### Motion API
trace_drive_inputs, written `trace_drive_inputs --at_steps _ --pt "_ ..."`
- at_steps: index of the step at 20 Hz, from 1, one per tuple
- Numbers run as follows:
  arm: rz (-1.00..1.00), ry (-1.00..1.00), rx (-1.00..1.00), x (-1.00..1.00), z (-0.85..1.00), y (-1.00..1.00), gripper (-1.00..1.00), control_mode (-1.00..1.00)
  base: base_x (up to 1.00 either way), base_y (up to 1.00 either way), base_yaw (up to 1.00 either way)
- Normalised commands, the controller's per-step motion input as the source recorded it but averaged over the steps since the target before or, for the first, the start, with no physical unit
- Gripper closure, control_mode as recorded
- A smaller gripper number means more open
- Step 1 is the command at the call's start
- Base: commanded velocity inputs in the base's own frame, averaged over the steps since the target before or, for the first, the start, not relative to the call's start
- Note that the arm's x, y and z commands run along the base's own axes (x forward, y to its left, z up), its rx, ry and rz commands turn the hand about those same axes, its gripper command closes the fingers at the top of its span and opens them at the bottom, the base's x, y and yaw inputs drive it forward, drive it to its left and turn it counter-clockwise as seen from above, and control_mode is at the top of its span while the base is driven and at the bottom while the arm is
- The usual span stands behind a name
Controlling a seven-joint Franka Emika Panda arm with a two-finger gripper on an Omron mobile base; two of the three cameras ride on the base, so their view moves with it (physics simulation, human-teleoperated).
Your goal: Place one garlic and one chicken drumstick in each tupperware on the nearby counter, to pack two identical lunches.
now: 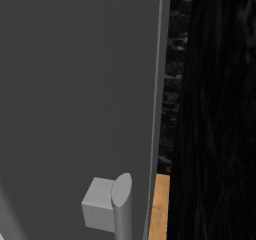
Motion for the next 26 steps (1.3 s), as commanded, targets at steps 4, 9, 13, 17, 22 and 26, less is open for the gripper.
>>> trace_drive_inputs --at_steps 4,9,13,17,22,26 --pt "0.19 0.41 -0.1 -0.92 0.89 0.0 1.0 -1.0 0.0 0.0 0.0" --pt "0.1 0.12 -0.02 -1.0 -0.09 0.03 1.0 -1.0 0.0 0.0 0.0" --pt "0.04 0.04 0.01 -0.76 -0.14 0.02 1.0 -1.0 0.0 0.0 0.0" --pt "0.0 0.0 0.0 -0.3 0.0 0.0 1.0 -1.0 0.0 0.0 0.0" --pt "0.01 0.01 0.0 -0.05 0.0 0.02 1.0 1.0 -0.17 0.69 0.0" --pt "0.0 0.0 0.0 0.0 0.0 0.0 1.0 1.0 -0.11 1.0 0.0"
